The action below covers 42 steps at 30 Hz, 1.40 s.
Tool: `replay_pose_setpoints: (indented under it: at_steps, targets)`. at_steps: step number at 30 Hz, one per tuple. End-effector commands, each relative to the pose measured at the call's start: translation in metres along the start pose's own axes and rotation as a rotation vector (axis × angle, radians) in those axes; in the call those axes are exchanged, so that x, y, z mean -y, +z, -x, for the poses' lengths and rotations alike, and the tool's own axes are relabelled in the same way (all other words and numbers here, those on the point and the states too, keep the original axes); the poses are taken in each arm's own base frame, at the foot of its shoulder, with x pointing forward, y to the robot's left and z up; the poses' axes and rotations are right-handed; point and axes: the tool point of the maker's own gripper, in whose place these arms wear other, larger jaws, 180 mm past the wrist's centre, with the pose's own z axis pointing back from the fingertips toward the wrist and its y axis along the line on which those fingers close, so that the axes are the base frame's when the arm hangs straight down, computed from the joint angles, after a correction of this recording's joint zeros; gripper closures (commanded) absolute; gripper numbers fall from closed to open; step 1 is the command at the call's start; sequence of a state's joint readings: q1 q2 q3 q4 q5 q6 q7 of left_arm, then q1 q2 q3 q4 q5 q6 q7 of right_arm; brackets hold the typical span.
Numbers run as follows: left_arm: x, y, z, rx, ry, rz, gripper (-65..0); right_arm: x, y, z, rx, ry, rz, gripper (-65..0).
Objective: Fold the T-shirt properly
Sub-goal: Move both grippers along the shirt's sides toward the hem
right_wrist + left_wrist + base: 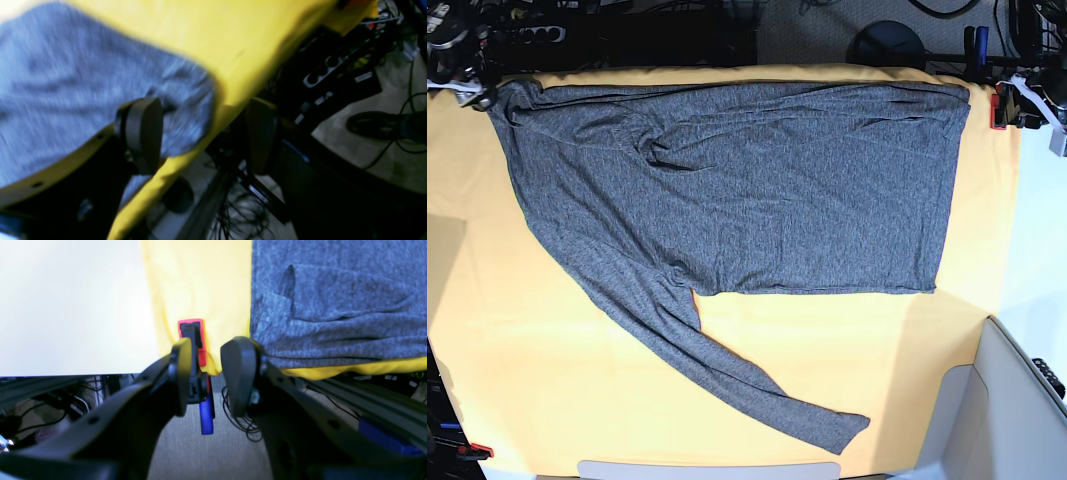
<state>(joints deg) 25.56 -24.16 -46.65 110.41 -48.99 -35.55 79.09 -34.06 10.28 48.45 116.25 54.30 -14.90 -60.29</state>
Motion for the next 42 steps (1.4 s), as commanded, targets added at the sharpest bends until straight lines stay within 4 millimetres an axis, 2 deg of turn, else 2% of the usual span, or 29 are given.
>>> replay_pose_setpoints:
  at_steps: [1,2,5,8,11,13,18,21,24,28,33,35,38,42]
  targets:
    - [-0.002,0.004,-0.018,0.047,-0.026,-0.010,-19.5,-0.003,0.007,-0.017,0.052,-0.002,-0.019,-38.2]
    - [-0.002,0.004,-0.026,0.067,-0.030,-0.010,-19.5,-0.005,0.009,-0.027,0.081,-0.022,-0.032,-38.2]
    - [0.000,0.002,-0.051,0.134,-0.036,-0.003,-19.5,-0.026,0.006,-0.049,0.151,-0.057,-0.097,-38.2]
    - [0.013,-0.004,-0.088,0.173,-0.123,0.032,-19.5,-0.054,0.000,-0.074,0.222,-0.054,-0.157,-38.2]
    - [0.031,-0.015,-0.124,0.219,-0.185,0.088,-19.5,-0.091,-0.022,-0.083,0.237,0.011,-0.233,-38.2]
    - [0.034,-0.024,-0.140,0.223,-0.189,0.115,-19.6,-0.117,-0.047,-0.080,0.202,0.064,-0.286,-38.2]
    - [0.025,-0.061,-0.155,0.137,-0.166,0.133,-19.6,-0.155,-0.104,-0.071,0.097,0.049,-0.346,-38.2]
    - [0.028,-0.086,-0.164,0.090,-0.178,0.160,-19.6,-0.177,-0.131,-0.072,0.046,0.118,-0.353,-38.2]
    - [0.027,-0.104,-0.171,0.088,-0.179,0.179,-19.6,-0.205,-0.142,-0.073,0.018,0.205,-0.391,-38.2]
    - [0.018,-0.122,-0.175,0.123,-0.117,0.202,-19.6,-0.242,-0.147,-0.090,0.008,0.267,-0.440,-38.2]
    - [0.005,-0.151,-0.171,0.139,0.055,0.237,-19.6,-0.288,-0.161,-0.104,-0.001,0.411,-0.469,-38.2]
    - [-0.003,-0.160,-0.171,0.152,0.130,0.244,-19.6,-0.307,-0.167,-0.101,0.000,0.499,-0.462,-38.2]
    - [-0.010,-0.165,-0.187,0.192,0.195,0.253,-19.7,-0.326,-0.178,-0.091,0.025,0.615,-0.431,-38.2]
    - [0.001,-0.165,-0.210,0.197,0.137,0.264,-22.9,-0.332,-0.195,-0.060,0.017,0.667,-0.408,-38.2]
